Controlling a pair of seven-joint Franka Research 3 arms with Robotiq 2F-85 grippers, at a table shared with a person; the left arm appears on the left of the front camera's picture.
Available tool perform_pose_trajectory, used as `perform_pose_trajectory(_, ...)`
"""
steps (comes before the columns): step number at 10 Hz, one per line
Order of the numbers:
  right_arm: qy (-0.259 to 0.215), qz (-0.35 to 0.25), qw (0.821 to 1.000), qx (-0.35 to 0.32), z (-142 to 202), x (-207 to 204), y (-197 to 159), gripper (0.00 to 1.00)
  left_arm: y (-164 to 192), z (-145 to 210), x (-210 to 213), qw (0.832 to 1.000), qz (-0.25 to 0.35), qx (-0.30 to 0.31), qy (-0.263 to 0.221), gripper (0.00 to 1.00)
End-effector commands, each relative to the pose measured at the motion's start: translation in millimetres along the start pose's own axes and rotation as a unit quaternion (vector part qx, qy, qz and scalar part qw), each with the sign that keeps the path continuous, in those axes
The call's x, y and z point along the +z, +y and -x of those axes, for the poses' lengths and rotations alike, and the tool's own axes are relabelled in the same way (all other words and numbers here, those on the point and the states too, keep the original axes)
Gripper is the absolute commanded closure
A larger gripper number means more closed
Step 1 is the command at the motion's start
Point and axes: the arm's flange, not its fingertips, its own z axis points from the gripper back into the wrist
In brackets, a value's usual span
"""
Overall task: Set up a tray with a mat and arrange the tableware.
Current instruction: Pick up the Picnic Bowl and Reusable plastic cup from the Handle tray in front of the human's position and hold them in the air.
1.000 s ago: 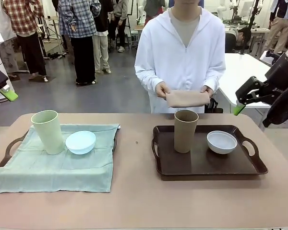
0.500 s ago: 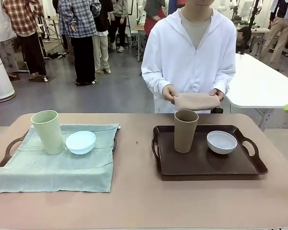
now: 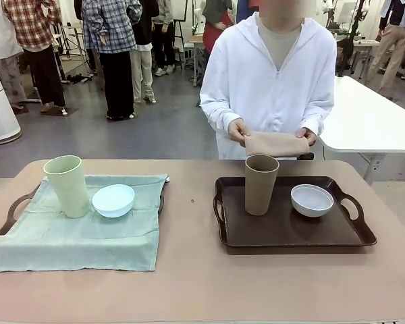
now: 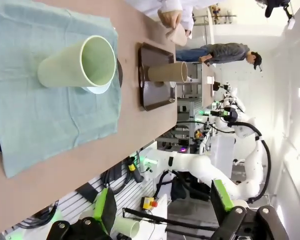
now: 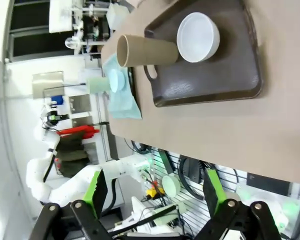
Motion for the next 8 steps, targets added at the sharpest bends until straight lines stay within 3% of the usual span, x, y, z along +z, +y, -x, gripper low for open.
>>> perform_pose_trajectory(1,-0.004,-0.023,1.0,-0.003,-2.8,-9.0,-5.2,0.0,-6.2,-5.4,-4.2,1.0,-0.012,-0.016,0.006,0.0)
perform_pose_trajectory(2,0.0,0.0,1.0,0.0,0.0,0.0,0.0,0.0,0.0,0.0,0.0,1.0,0.0,0.0,0.0,0.0)
perform_pose_trajectory(8,0.0,0.0,1.0,0.0,0.0,0.0,0.0,0.0,0.0,0.0,0.0,1.0,0.0,0.0,0.0,0.0)
